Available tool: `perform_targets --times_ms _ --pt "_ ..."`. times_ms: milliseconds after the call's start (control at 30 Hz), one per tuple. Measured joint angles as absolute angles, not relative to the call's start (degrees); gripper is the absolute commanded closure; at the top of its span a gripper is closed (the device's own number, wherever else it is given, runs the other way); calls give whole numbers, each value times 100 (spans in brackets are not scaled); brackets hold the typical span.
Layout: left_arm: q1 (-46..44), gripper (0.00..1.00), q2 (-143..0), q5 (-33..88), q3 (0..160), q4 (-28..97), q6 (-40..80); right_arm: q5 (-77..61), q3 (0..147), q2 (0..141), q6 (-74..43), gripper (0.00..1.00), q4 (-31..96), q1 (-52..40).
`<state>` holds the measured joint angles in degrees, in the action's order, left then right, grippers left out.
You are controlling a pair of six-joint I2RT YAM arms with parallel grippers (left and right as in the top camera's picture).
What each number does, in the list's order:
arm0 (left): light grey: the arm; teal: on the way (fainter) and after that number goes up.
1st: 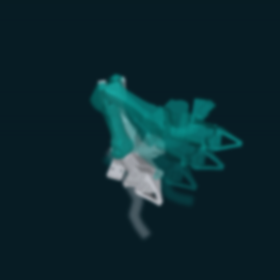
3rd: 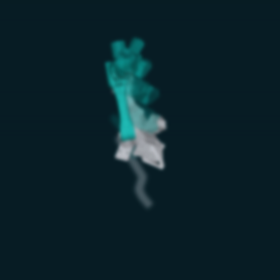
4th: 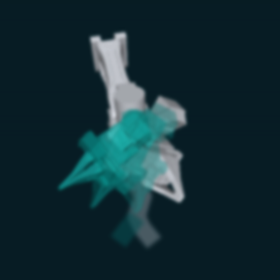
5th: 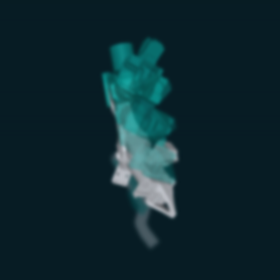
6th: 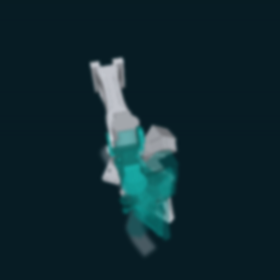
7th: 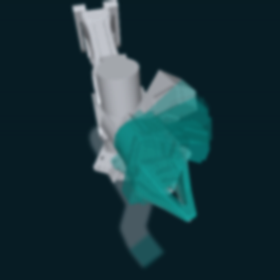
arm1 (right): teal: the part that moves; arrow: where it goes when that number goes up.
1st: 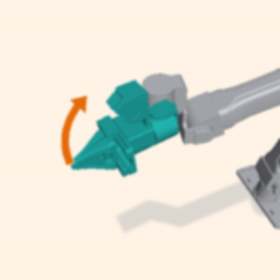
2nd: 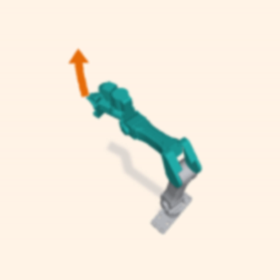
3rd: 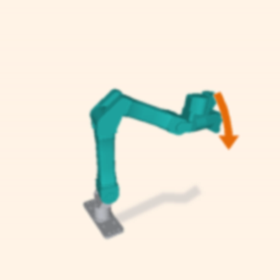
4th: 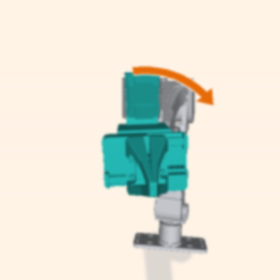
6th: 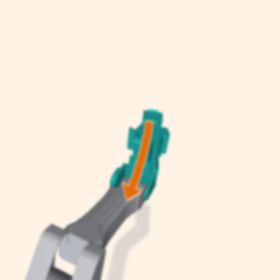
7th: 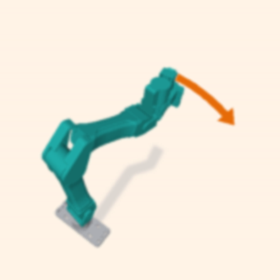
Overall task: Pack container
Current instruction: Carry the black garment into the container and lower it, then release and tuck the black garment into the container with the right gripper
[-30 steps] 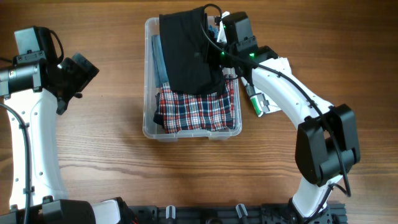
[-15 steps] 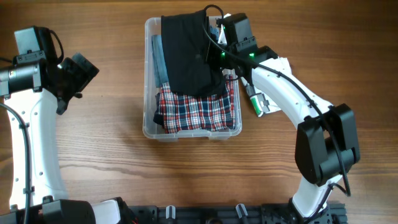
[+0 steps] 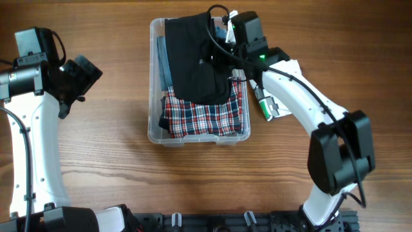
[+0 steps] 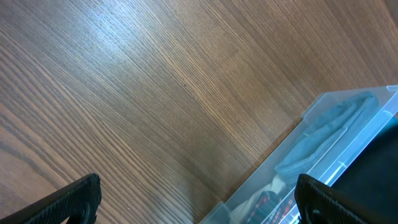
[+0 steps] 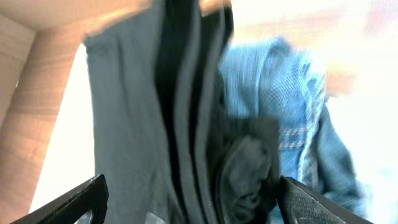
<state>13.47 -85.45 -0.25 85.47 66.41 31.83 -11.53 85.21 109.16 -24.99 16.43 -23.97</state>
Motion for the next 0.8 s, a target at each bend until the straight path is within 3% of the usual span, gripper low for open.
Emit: perform_targets --times_ms 167,233,267,333,800 --pt "1347 0 -8545 -25 8547 6641 3183 -705 8521 10254 -2071 26 1389 -2394" --pt "1347 0 -8545 -25 8547 6641 3183 -622 8523 9981 -1911 37 1267 -2397" --pt "1347 0 -8545 -25 8547 6641 3183 -593 8534 9894 -1798 50 1229 -2399" --pt "1347 0 -8545 -25 8547 6643 3183 -532 8573 9758 -1605 94 1151 -2432" --pt "1347 0 -8545 -25 8547 6641 3183 56 8597 10020 -740 96 709 -2923"
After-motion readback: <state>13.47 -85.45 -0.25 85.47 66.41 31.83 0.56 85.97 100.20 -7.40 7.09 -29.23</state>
